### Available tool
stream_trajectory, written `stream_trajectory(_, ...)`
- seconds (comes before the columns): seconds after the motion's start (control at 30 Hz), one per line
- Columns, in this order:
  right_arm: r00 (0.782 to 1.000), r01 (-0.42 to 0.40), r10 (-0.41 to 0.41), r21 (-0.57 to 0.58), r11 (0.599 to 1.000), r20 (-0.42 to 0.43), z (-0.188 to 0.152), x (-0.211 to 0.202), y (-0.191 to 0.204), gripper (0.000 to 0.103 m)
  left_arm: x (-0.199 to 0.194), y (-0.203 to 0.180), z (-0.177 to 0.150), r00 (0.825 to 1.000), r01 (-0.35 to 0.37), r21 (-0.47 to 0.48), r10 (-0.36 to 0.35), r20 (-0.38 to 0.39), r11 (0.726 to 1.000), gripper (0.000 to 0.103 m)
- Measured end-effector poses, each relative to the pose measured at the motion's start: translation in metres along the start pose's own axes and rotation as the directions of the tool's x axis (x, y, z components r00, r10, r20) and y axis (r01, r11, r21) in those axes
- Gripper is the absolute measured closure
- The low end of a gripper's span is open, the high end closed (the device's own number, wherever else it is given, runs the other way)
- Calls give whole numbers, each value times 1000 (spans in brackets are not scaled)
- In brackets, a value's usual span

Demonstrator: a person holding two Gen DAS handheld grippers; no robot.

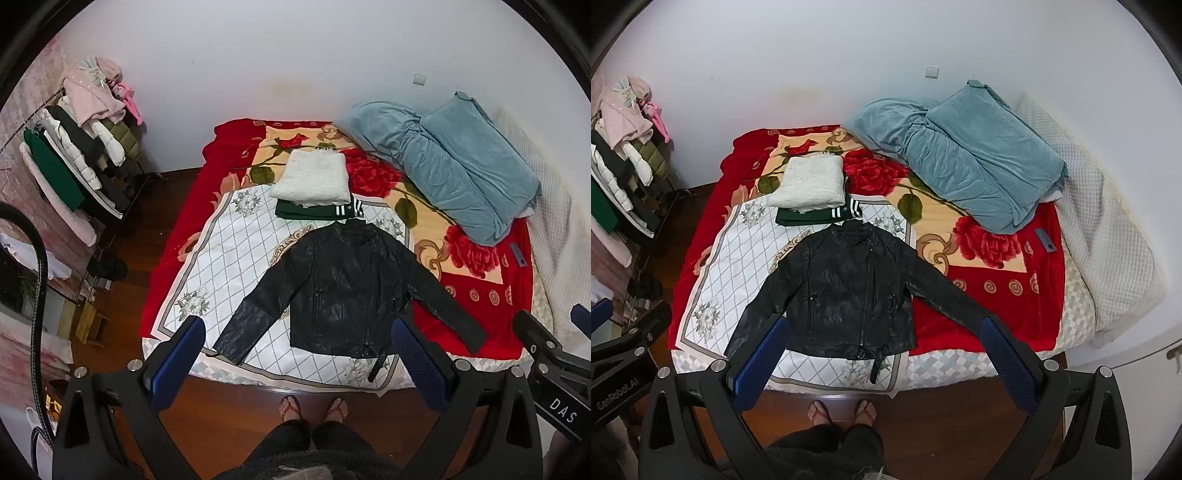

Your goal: Fold large clothes

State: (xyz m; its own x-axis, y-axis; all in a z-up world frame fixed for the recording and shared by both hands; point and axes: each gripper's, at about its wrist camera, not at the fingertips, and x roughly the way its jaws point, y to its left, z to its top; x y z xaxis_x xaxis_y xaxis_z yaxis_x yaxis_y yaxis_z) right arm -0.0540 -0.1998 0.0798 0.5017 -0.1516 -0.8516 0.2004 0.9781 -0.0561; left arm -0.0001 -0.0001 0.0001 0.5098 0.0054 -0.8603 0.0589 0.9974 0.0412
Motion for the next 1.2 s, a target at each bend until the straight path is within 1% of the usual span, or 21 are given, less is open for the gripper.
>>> stream_trajectory(0.47, 1000, 13, -13, -3, 1000, 2, 3, 0, 4, 0, 0, 0, 0, 1000, 6, -2, -6, -4, 1000, 0)
stream_trajectory(1.2, 1000, 16, -16, -4, 1000, 7, 6, -7, -1, 0, 0, -5, 3, 1000, 13, -6, -13, -9, 1000, 0)
